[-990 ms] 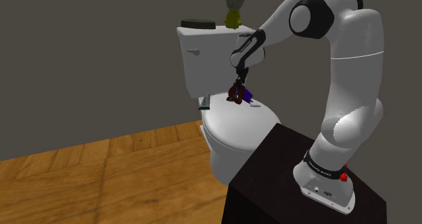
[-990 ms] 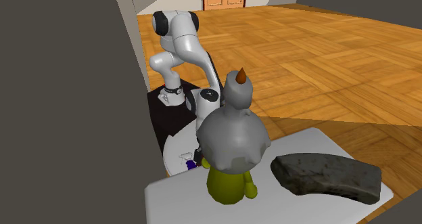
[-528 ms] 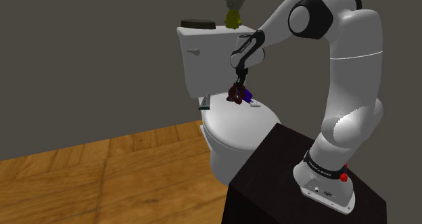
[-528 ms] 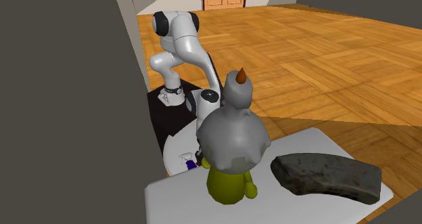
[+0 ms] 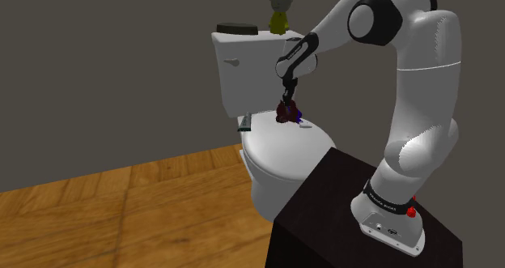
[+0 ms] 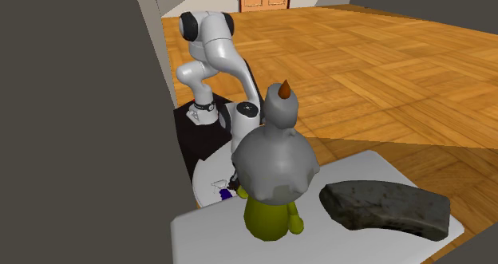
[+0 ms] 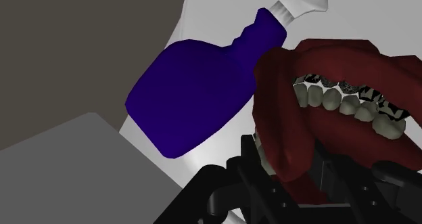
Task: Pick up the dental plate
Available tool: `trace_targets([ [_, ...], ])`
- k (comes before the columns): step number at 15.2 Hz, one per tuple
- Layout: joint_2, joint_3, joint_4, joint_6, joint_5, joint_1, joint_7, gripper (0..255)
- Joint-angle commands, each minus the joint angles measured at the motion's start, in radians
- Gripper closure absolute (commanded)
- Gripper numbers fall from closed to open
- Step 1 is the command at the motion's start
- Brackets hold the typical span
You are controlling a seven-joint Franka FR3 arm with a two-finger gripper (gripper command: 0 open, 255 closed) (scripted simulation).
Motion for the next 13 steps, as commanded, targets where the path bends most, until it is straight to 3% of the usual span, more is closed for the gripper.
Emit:
trace_targets([
  [1, -0.022, -0.003, -0.001, -0.02, -0.005, 0.005, 0.003, 255],
  [13, -0.106, -0.012, 0.031, -0.134, -0.024, 0.014, 0.003, 255],
])
